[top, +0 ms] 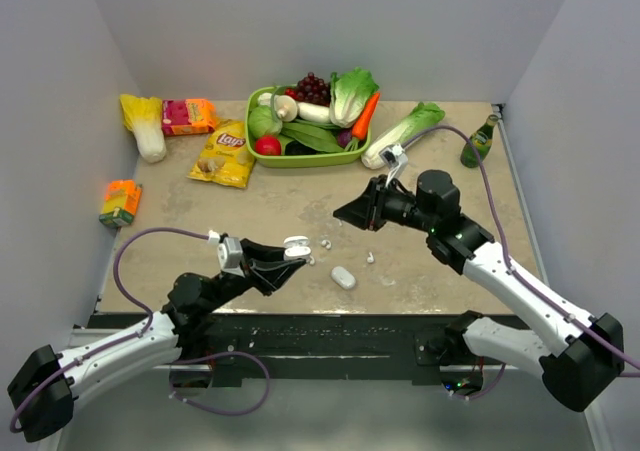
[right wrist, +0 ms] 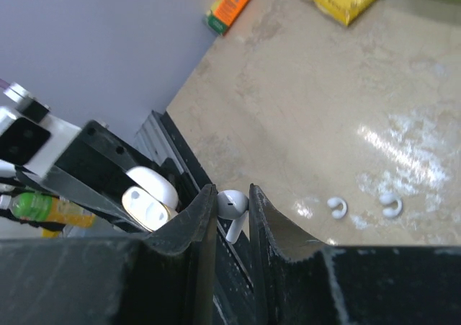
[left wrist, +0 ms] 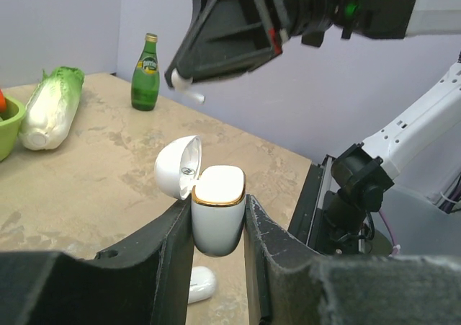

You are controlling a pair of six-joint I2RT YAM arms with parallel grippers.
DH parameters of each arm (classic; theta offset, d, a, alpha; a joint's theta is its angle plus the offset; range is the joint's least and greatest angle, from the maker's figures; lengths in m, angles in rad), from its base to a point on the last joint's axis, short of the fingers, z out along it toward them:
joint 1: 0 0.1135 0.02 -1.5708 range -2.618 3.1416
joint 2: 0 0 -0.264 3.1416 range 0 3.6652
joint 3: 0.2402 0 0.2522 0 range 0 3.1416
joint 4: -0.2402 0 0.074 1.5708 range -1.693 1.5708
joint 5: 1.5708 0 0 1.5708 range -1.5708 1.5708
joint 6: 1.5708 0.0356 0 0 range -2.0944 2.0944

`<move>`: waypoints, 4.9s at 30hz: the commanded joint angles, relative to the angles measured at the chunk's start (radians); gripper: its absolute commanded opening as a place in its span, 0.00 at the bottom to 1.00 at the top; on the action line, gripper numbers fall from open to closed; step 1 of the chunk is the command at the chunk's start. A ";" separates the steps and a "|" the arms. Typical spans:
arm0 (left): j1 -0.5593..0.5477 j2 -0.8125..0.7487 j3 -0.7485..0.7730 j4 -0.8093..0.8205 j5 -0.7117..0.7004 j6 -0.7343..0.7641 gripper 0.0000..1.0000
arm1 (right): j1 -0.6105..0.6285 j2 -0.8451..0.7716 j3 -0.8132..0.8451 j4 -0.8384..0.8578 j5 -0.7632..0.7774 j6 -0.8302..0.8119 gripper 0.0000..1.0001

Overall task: Insert the wireless bluetooth earbuds into the charging case
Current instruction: Insert the right earbud into the right side groove of the charging case.

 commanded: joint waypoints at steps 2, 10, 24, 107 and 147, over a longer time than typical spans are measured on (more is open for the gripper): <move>-0.004 -0.003 0.097 -0.021 -0.030 0.030 0.00 | -0.001 -0.041 0.140 -0.050 0.090 -0.054 0.00; -0.006 0.017 0.147 -0.010 -0.073 0.024 0.00 | 0.006 -0.071 0.157 -0.061 0.169 -0.046 0.00; -0.020 0.058 0.151 0.015 -0.084 -0.009 0.00 | 0.013 -0.073 0.194 -0.254 0.392 0.092 0.00; -0.044 0.526 0.467 0.358 -0.180 0.110 0.00 | 0.534 -0.148 0.014 0.616 0.936 -0.671 0.00; -0.044 0.486 0.315 0.458 -0.088 0.213 0.00 | 0.703 -0.097 0.186 0.215 1.029 -0.761 0.00</move>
